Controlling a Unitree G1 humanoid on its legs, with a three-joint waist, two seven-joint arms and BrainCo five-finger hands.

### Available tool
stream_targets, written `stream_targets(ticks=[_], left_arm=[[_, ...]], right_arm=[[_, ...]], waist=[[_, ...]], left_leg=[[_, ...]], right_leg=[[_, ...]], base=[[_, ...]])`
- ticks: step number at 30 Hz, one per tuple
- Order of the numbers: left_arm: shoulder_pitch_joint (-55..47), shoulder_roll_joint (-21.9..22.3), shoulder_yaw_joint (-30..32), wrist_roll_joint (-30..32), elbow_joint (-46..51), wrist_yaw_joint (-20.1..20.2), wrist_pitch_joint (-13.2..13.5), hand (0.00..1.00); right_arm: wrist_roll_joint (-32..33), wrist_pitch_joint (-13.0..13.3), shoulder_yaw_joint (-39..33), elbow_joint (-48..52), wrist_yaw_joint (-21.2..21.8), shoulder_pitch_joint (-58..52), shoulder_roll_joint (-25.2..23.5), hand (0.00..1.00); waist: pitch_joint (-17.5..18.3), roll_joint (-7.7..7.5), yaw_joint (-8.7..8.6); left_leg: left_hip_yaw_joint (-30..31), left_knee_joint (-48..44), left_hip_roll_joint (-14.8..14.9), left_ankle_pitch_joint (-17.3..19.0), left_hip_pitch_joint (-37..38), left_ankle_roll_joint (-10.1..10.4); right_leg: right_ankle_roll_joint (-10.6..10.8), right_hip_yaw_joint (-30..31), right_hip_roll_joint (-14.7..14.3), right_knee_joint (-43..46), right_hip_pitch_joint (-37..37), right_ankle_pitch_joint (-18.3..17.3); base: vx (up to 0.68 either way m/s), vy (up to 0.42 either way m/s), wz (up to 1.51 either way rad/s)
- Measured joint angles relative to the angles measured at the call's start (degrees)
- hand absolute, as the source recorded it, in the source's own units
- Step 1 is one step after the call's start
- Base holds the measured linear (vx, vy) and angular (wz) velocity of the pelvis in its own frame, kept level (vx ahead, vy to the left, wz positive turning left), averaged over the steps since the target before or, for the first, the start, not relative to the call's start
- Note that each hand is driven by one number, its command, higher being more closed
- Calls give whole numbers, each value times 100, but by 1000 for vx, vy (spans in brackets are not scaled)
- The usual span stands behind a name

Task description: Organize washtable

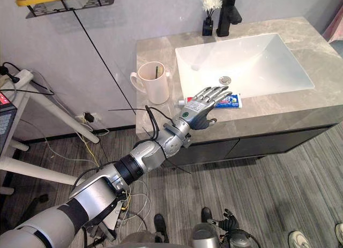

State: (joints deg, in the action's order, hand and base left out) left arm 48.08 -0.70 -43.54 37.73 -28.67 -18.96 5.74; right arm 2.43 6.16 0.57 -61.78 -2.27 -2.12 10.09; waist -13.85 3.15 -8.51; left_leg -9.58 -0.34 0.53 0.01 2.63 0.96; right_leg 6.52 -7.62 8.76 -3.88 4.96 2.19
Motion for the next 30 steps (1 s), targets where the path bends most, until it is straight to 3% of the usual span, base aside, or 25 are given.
stream_targets(ticks=[10,21,25,26,27,28,30], left_arm=[[-430,-33,-137,-183,164,24,129,0],[-432,83,-159,-201,148,8,68,0],[-655,228,225,-203,-152,-64,108,0],[-559,150,384,-165,-809,-8,182,0],[-450,-70,509,-104,-883,11,-7,0],[-396,-716,1053,-595,-416,150,-119,0],[-763,-1143,843,-525,984,-271,-259,0]], right_arm=[[-19,2,111,-35,13,-181,-21,0],[222,68,106,24,71,-312,-12,0],[224,89,45,27,106,-305,-15,0],[220,68,-385,19,138,-357,-50,0],[225,48,-465,53,123,-402,-47,0],[378,55,-257,45,120,-434,-33,0],[602,85,-88,-208,115,-449,-4,0]], waist=[[273,-138,10],[376,-112,-37],[417,-102,-18],[487,-20,135],[503,10,145],[486,28,-8],[515,81,21]], left_leg=[[7,24,-12,-14,84,-22],[-196,58,-20,26,106,-32],[-170,80,-43,31,58,-38],[-220,79,-26,61,64,-32],[-227,58,-19,82,35,-2],[-145,-26,-22,81,-50,-7],[-138,-15,-15,84,-77,-13]], right_leg=[[2,-5,2,-18,85,-3],[15,193,10,-60,-5,14],[21,169,15,-118,-19,36],[18,237,0,-159,-16,61],[21,257,-2,-163,-31,78],[30,191,14,-152,-75,73],[56,183,13,-86,-116,26]], base=[[-7,-1,0],[-10,1,-9],[4,-1,-2],[14,-5,-12],[0,0,0],[-21,-24,12],[10,-11,14]])
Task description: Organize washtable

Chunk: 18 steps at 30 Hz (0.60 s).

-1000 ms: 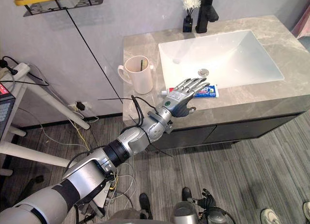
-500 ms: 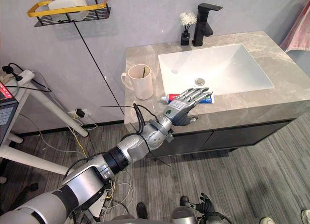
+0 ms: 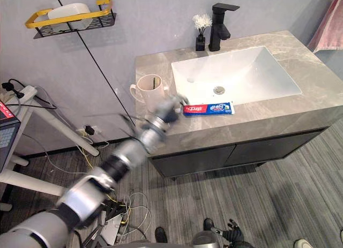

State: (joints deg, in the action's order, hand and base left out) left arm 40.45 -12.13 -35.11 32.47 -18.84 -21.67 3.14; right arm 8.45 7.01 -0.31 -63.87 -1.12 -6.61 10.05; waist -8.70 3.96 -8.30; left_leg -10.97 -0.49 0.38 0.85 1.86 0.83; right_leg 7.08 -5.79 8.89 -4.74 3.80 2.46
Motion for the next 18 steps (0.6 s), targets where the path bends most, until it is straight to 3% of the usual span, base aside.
stream_targets(ticks=[1,4,5,6,7,9,10,11,12,15,18], left_arm=[[142,486,-271,222,41,30,137,0],[-46,953,-290,299,-406,9,296,0],[150,958,-234,402,-1240,156,403,0],[401,603,114,488,-1471,176,-72,0],[470,284,493,52,-1127,286,-45,0],[260,-33,279,158,-126,-21,-59,0],[250,201,33,264,84,-57,56,0],[275,338,-56,305,81,-50,93,0],[279,652,-163,315,-35,-39,115,0],[296,809,-225,313,-480,56,109,0],[344,922,-223,308,-806,65,100,0]], right_arm=[[-4,-8,-365,-3,10,-137,-40,0],[-8,-5,-169,12,8,-72,-47,0],[-14,-18,-405,4,23,-8,-52,0],[-12,-44,-426,131,-11,-80,-49,0],[1,-19,-229,179,0,-128,-37,0],[52,30,-160,-12,4,-169,8,0],[38,18,-402,-48,11,-288,18,0],[39,6,-399,-43,5,-308,-48,0],[21,9,-264,-20,5,-259,-52,0],[-4,23,-166,24,9,-179,-53,0],[-5,17,-171,42,11,-182,-51,0]], waist=[[22,-29,252],[3,-94,162],[44,-56,153],[72,-2,71],[48,-9,-49],[64,61,-17],[117,81,194],[102,55,251],[87,16,213],[97,-3,-63],[97,-3,-96]], left_leg=[[-2,4,-35,12,6,-17],[4,7,-68,29,1,-44],[-70,5,-56,47,54,-59],[-96,-17,-43,67,39,-36],[-47,-42,-37,69,-22,-39],[-40,-33,-25,68,-28,-38],[-28,-19,-39,67,6,-38],[-25,-15,-41,67,10,-39],[-28,-14,-55,65,9,-41],[-44,22,-77,63,40,-43],[-68,63,-72,61,87,-44]], right_leg=[[2,-31,30,-41,28,4],[4,-25,56,-25,51,3],[4,75,45,-32,53,12],[4,117,34,-32,14,26],[10,91,35,-8,-58,21],[42,102,26,102,-109,-45],[36,80,31,56,-65,-39],[37,72,35,69,-60,-40],[35,69,47,71,-65,-38],[34,73,65,67,-66,-38],[30,95,56,49,-53,-35]], base=[[36,9,7],[4,13,-9],[3,7,-30],[-40,-24,-19],[-66,-39,-2],[-18,-24,7],[10,-6,6],[-5,0,3],[0,0,0],[-15,-2,-5],[-8,-6,-7]])
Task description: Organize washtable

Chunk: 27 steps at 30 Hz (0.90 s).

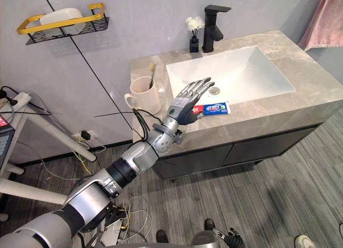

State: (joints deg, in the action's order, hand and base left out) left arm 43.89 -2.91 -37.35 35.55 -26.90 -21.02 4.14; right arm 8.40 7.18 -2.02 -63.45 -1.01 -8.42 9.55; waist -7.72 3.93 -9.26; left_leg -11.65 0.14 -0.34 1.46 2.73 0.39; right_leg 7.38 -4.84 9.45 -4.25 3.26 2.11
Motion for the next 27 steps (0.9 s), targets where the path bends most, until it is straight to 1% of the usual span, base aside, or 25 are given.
stream_targets(ticks=[6,7,8,15,17,20,24,27], left_arm=[[6,1,6,-9,-221,-4,-13,0],[8,-5,8,-9,-273,-4,-18,0],[14,-6,8,-9,-311,-4,-22,0],[25,44,7,-8,-478,-3,-53,0],[24,52,7,-6,-539,-2,-53,0],[24,53,-7,-3,-681,78,-53,0],[22,59,-89,5,-1012,112,-57,0],[22,121,-162,11,-1176,178,-57,0]], right_arm=[[-2,-30,86,9,-1,1,11,0],[-3,-29,127,23,-1,8,13,0],[-3,-29,136,25,-1,15,9,0],[-5,-30,245,85,4,18,-17,0],[-5,-30,245,86,4,19,-17,0],[-4,-30,245,88,4,29,-16,0],[-5,-85,249,85,4,106,-41,0],[-4,-99,249,82,2,120,-59,0]], waist=[[-9,-48,43],[-21,-83,43],[-15,-78,41],[-38,-222,26],[-44,-242,23],[-49,-251,-6],[-90,-320,-103],[-114,-358,-112]], left_leg=[[85,88,0,-48,25,-8],[103,187,-4,-104,52,3],[112,213,-3,-117,62,9],[146,291,-30,-119,152,9],[147,297,-49,-120,152,9],[146,304,-75,-120,152,8],[143,309,-76,-122,155,5],[126,332,-72,-122,171,5]], right_leg=[[-31,-123,-12,-105,83,23],[-32,-143,-20,-109,75,24],[-32,-150,-24,-111,76,24],[-33,-313,-10,-123,153,24],[-33,-318,9,-127,152,24],[-33,-330,36,-128,152,24],[-34,-337,38,-129,152,24],[-35,-328,33,-131,149,23]], base=[[-7,-26,9],[-8,-33,6],[-9,-34,4],[-8,-19,2],[0,0,0],[0,0,0],[-17,-15,0],[-17,-18,-2]])
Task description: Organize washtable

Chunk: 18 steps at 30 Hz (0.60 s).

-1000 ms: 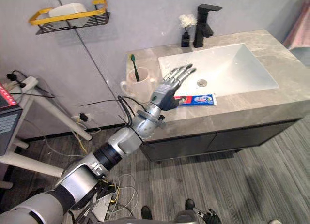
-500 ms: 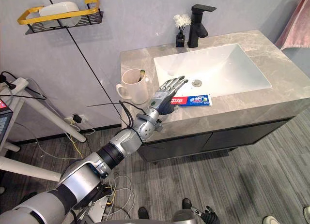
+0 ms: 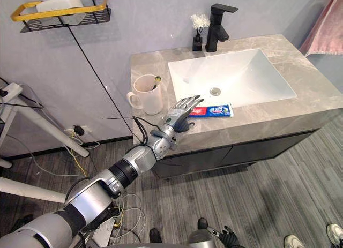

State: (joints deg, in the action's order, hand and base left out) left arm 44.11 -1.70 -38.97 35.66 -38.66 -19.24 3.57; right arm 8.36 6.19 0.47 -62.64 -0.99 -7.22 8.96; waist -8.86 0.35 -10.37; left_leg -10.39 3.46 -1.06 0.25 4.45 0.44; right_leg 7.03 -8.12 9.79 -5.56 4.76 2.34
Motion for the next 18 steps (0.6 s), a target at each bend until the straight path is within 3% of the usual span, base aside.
stream_targets(ticks=[10,18], left_arm=[[-1,150,-35,49,-62,33,3,0],[96,166,117,49,-251,20,-32,0]], right_arm=[[1,-7,-1,-6,-3,42,-16,0],[5,-5,-7,-5,-5,106,-51,0]], waist=[[-18,-31,-11],[-31,-71,-143]], left_leg=[[-55,65,-4,3,52,2],[-89,75,5,5,72,3]], right_leg=[[-28,-10,-6,-6,4,-17],[-48,2,-12,-28,8,-20]], base=[[-3,-6,-2],[-21,-20,-1]])
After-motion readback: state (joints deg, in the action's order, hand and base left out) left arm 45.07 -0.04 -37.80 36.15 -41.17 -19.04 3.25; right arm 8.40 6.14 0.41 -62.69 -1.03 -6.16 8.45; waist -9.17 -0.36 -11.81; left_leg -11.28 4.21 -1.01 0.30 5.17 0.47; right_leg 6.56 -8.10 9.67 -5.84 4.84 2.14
